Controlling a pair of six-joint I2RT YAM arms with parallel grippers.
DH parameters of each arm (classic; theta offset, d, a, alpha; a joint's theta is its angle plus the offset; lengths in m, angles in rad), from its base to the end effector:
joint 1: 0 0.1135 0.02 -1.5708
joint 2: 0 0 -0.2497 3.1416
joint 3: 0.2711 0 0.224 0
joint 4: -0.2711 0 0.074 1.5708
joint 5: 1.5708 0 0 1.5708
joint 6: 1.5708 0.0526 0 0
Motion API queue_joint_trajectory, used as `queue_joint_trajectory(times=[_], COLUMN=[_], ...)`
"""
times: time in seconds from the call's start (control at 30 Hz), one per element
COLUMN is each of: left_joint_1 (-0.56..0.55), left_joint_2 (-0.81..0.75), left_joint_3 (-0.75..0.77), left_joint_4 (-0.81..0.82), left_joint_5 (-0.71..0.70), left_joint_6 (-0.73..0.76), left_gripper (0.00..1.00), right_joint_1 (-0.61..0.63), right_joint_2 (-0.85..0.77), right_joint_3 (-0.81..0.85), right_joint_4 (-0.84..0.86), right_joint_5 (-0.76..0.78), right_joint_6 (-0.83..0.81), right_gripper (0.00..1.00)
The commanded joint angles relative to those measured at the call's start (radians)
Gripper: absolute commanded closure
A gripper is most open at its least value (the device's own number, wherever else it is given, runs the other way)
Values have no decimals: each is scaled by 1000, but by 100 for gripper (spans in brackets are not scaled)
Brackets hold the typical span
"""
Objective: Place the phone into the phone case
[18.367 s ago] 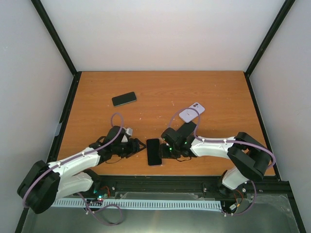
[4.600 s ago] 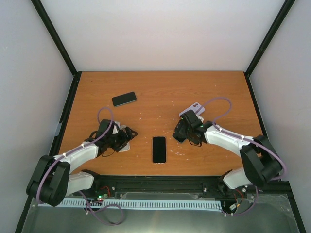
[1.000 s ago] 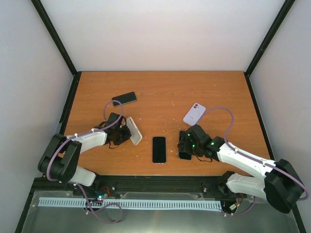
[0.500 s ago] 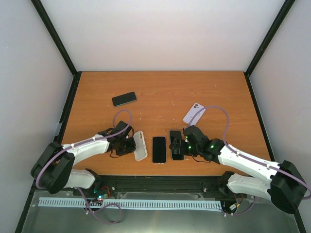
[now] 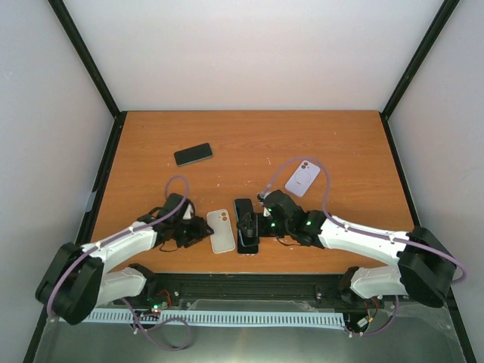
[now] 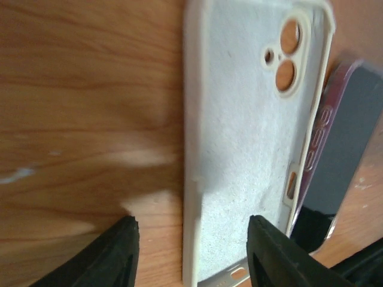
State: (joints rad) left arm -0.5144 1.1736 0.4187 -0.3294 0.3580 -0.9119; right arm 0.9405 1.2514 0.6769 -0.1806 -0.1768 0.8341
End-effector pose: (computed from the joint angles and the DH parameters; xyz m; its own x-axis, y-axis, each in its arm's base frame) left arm 0.1471 -0.1043 0.1306 -0.9483 -0.3147 -0.0413 -0.2390 0.7938 -0.5593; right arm 0.1381 0.2050 0.1974 -0.9163 -0.0189 -0.4000 -0.2858 0.7304 0.6204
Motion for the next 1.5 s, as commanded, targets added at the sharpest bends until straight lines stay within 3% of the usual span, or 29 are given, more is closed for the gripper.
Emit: queue_joint_trajectory(times=[0.0, 0.27, 0.37, 0.47, 0.9, 1.2, 1.47], left_joint_1=[122, 395, 435, 446, 450, 449, 448], left_joint_2=[-113, -265, -288, -297, -285, -286, -256], left_joint_3=[-14, -29, -3, 31, 44, -59, -135], left_joint_4=[31, -2, -34, -72, -94, 42, 157], left_joint_5=[104, 268, 251, 217, 199, 335, 402], left_joint_6=[5, 46, 57, 69, 95, 44, 14], left_gripper=[43, 22, 6, 2, 6, 25, 32], right_joint_1=[27, 62, 76, 86, 107, 108, 108], right_joint_2=[67, 239, 306, 381, 528, 565, 579], right_joint_3=[72, 179, 218, 252, 319, 346, 357], right_joint_4=[152, 209, 211, 215, 147, 52, 21], right_joint_5=[-32, -72, -67, -75, -55, -41, -43], right_joint_6=[0, 32, 56, 70, 150, 175, 182], right_gripper=[39, 40, 40, 40, 40, 37, 33])
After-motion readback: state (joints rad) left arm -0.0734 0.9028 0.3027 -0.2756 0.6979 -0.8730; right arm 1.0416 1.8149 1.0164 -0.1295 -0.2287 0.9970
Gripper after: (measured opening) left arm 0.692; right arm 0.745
